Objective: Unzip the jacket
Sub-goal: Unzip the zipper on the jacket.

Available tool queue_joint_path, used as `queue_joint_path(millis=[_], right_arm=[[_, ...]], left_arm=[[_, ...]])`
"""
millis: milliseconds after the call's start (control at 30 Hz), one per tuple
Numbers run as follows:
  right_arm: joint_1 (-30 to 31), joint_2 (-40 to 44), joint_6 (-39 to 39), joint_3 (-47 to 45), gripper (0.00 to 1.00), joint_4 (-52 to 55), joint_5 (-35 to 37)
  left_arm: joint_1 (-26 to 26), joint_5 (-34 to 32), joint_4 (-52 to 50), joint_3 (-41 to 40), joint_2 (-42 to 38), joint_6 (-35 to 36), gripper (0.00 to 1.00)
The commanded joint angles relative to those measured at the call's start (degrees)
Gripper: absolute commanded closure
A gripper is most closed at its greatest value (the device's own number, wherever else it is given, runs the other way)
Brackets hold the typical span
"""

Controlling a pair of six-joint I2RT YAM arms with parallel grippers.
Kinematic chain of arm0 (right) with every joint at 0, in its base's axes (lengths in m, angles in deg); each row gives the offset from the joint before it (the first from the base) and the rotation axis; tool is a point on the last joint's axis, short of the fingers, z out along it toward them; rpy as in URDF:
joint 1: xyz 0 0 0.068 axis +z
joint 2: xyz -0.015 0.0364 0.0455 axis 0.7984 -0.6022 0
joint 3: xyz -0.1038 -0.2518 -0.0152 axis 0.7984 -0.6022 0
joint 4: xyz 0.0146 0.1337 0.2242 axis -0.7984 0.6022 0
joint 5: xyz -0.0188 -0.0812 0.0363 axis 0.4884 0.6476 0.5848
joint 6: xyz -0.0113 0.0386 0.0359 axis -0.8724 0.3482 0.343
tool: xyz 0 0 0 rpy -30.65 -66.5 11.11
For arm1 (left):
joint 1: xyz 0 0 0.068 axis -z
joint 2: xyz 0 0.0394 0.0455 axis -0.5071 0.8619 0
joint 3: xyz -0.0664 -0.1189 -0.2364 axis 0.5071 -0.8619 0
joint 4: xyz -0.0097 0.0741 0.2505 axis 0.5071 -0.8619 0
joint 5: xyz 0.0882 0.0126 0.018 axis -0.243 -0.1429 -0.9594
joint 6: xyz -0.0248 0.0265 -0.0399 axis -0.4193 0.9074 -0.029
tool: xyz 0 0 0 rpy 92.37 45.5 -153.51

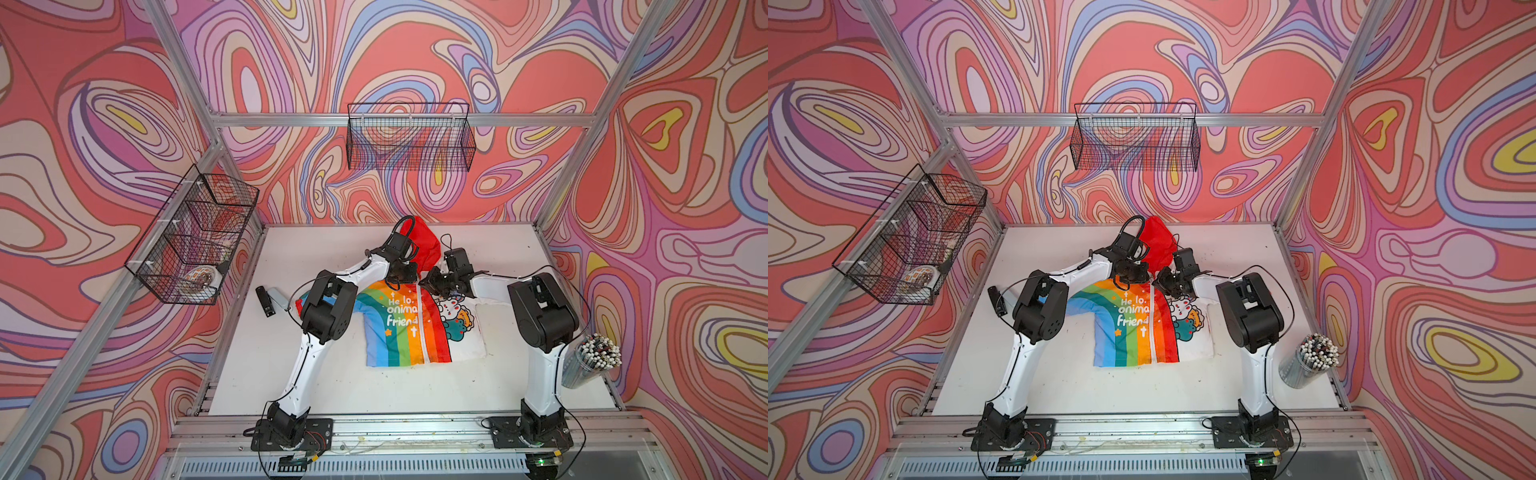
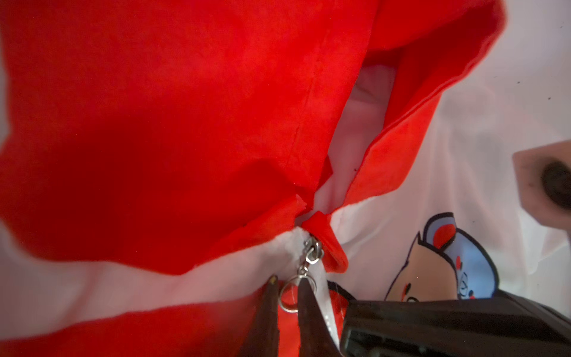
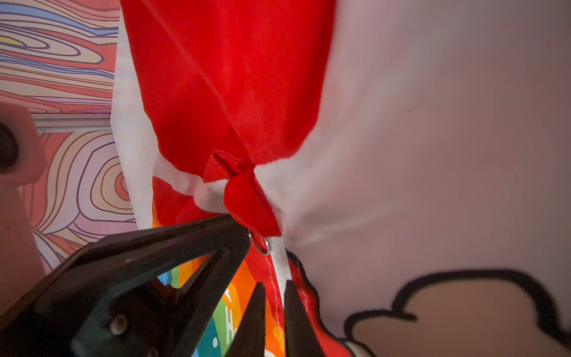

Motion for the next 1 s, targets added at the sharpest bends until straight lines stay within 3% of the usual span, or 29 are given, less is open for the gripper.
queue_joint_path(millis=[0, 967], right_arm=[[0.21, -1.05, -0.17, 1.35, 0.85, -0.42, -0.38], [0.16, -5.88, -0.69, 4.16, 0.85, -1.69, -2.25]], left_arm=[[-0.22, -0.04, -2.79, 1.87, 2.27, 0.64, 0.87], [-0.26, 0.62, -2.05, -1.92, 2.91, 0.46, 0.95]])
